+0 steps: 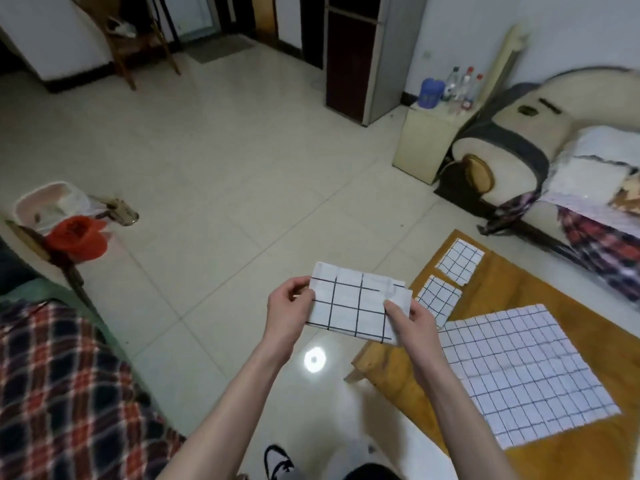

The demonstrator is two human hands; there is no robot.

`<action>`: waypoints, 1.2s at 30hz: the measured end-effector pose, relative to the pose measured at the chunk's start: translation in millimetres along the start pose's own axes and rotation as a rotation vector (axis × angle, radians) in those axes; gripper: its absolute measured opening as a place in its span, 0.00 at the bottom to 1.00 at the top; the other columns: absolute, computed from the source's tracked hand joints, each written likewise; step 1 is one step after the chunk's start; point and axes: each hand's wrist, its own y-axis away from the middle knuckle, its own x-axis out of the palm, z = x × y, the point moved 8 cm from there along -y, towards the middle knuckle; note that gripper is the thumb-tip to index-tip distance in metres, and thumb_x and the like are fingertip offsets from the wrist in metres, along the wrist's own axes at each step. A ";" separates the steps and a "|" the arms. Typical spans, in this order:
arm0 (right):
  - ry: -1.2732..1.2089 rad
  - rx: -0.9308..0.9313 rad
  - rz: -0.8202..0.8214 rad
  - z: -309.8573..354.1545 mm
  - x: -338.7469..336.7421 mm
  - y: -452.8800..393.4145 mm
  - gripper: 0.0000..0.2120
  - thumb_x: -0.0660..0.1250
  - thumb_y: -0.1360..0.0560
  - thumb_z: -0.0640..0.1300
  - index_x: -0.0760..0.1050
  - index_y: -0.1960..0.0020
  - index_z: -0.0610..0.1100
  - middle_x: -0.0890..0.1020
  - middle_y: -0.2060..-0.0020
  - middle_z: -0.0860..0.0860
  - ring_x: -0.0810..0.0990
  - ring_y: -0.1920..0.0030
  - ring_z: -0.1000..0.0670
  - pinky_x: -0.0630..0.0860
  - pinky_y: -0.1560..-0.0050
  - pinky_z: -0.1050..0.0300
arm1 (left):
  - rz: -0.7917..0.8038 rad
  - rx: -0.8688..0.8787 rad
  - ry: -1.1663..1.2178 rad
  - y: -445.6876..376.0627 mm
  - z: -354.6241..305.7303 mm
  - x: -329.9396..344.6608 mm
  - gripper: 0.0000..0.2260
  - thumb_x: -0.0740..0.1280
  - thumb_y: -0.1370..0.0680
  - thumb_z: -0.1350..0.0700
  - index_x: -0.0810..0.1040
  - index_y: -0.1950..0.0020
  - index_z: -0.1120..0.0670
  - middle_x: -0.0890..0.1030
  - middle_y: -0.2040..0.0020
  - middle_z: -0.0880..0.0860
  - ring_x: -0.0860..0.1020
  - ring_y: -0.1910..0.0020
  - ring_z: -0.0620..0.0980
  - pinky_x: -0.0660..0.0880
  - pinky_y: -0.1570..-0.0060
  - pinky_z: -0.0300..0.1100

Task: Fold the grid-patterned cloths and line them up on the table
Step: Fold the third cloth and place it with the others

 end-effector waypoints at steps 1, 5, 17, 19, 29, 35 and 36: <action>-0.011 0.003 -0.033 0.7 4.5 -3.0 0.08 0.70 0.19 0.47 0.83 0.41 0.49 0.88 0.48 0.54 0.86 0.45 0.53 0.82 0.45 0.55 | 0.034 0.007 -0.011 -12.4 -3.6 -0.8 0.11 0.67 0.20 0.63 0.84 0.44 0.51 0.85 0.48 0.50 0.81 0.56 0.41 0.77 0.60 0.32; -0.049 0.016 -0.142 1.9 13.0 -9.3 0.07 0.70 0.18 0.47 0.83 0.41 0.50 0.88 0.47 0.55 0.86 0.45 0.53 0.82 0.42 0.52 | 0.147 0.007 -0.036 -50.5 -12.2 5.1 0.12 0.68 0.21 0.64 0.83 0.41 0.53 0.85 0.48 0.51 0.82 0.55 0.41 0.77 0.60 0.34; -0.220 0.099 -0.515 -31.6 -4.2 -51.0 0.10 0.69 0.18 0.44 0.80 0.37 0.51 0.87 0.45 0.53 0.87 0.46 0.53 0.84 0.43 0.50 | 0.484 -0.005 -0.225 -146.6 -19.4 111.9 0.13 0.66 0.21 0.66 0.84 0.42 0.55 0.85 0.46 0.52 0.82 0.57 0.38 0.76 0.63 0.31; -0.255 0.131 -0.568 -34.3 -7.9 -59.0 0.11 0.68 0.17 0.44 0.80 0.36 0.49 0.88 0.45 0.53 0.87 0.45 0.52 0.84 0.42 0.50 | 0.535 -0.015 -0.276 -159.4 -22.1 132.5 0.13 0.65 0.21 0.66 0.84 0.42 0.55 0.85 0.46 0.52 0.82 0.56 0.40 0.76 0.63 0.31; -0.412 0.262 -0.850 -45.6 -30.3 -64.7 0.05 0.66 0.17 0.41 0.78 0.46 0.51 0.86 0.54 0.55 0.86 0.58 0.61 0.79 0.63 0.67 | 0.833 -0.010 -0.462 -182.9 -20.3 236.2 0.14 0.65 0.23 0.66 0.84 0.43 0.54 0.86 0.47 0.53 0.84 0.51 0.48 0.79 0.59 0.36; -0.489 0.373 -1.069 -66.2 -41.2 -40.6 0.04 0.68 0.18 0.42 0.79 0.45 0.42 0.86 0.54 0.43 0.83 0.56 0.48 0.80 0.56 0.54 | 1.029 -0.014 -0.583 -164.9 1.5 296.4 0.13 0.66 0.22 0.67 0.84 0.44 0.52 0.85 0.48 0.53 0.83 0.51 0.49 0.82 0.54 0.39; -0.507 0.374 -1.116 -67.8 -40.9 -37.3 0.02 0.68 0.18 0.42 0.79 0.48 0.45 0.85 0.55 0.45 0.83 0.55 0.47 0.80 0.56 0.53 | 1.068 -0.007 -0.618 -161.8 5.9 305.9 0.13 0.66 0.22 0.67 0.84 0.44 0.53 0.85 0.47 0.53 0.83 0.49 0.51 0.83 0.50 0.43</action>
